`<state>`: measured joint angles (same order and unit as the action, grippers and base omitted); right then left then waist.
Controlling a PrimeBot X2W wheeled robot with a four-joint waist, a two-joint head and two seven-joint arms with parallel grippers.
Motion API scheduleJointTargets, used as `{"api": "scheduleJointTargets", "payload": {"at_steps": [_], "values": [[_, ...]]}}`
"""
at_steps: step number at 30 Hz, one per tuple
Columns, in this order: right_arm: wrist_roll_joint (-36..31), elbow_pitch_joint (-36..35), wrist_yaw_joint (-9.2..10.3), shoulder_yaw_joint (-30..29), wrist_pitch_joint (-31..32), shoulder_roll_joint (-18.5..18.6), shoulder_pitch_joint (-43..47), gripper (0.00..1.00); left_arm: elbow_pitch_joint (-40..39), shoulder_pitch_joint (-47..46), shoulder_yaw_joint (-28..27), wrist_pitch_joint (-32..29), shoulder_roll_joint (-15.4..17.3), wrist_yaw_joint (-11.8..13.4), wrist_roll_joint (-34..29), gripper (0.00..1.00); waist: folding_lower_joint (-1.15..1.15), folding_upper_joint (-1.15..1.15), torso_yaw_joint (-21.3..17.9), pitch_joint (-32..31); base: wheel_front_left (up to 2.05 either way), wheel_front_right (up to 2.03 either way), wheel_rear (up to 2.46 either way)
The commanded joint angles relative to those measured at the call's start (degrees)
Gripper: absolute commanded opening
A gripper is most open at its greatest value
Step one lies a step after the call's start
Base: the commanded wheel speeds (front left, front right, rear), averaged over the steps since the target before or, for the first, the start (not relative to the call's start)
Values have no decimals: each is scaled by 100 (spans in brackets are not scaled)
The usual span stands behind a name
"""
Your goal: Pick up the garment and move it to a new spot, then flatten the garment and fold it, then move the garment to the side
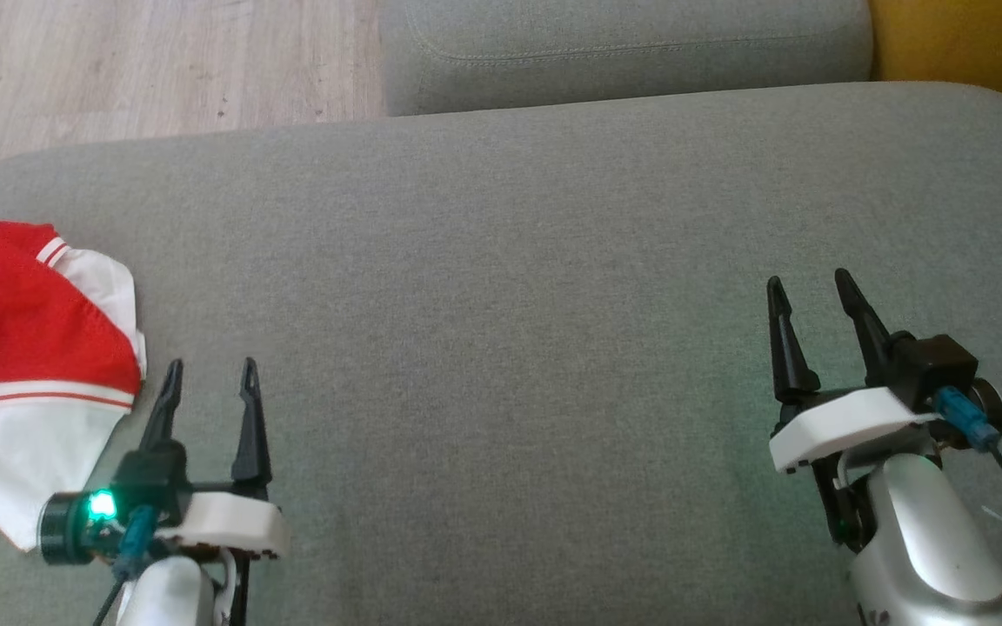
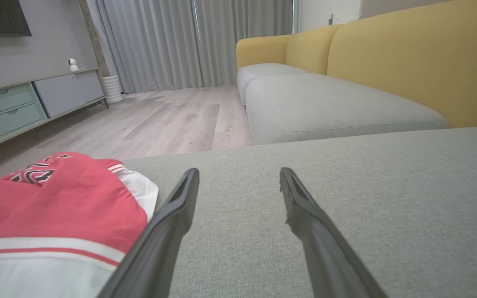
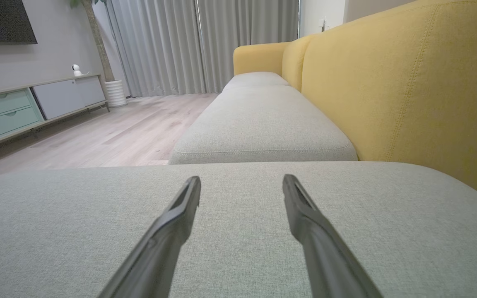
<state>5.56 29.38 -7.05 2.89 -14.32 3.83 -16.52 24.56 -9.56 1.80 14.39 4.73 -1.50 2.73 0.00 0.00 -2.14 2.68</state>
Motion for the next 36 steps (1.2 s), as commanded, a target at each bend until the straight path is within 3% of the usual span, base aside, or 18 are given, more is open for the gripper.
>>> {"api": "scheduleJointTargets", "payload": {"at_steps": [1,13,17,27,36], "values": [[15,-152,-44,88,-68,-56,-165,100,-147,-169,-221,61,40,42,31,100,0,0,0,0,0,0,0],[16,-170,-44,159,-68,-80,-107,100,-93,-104,-416,61,-51,17,21,100,0,0,178,36,0,0,0],[41,-196,-44,295,-68,-83,-102,100,-73,-93,-452,61,-73,-1,8,100,0,0,543,74,0,0,0],[210,-115,-44,816,-68,-91,-84,100,-78,137,-562,61,-113,-24,4,100,0,0,1870,102,0,0,0],[424,-73,-44,1140,-68,-94,-134,100,-194,300,-607,61,-75,-137,26,100,0,0,2267,218,0,0,0]]}}
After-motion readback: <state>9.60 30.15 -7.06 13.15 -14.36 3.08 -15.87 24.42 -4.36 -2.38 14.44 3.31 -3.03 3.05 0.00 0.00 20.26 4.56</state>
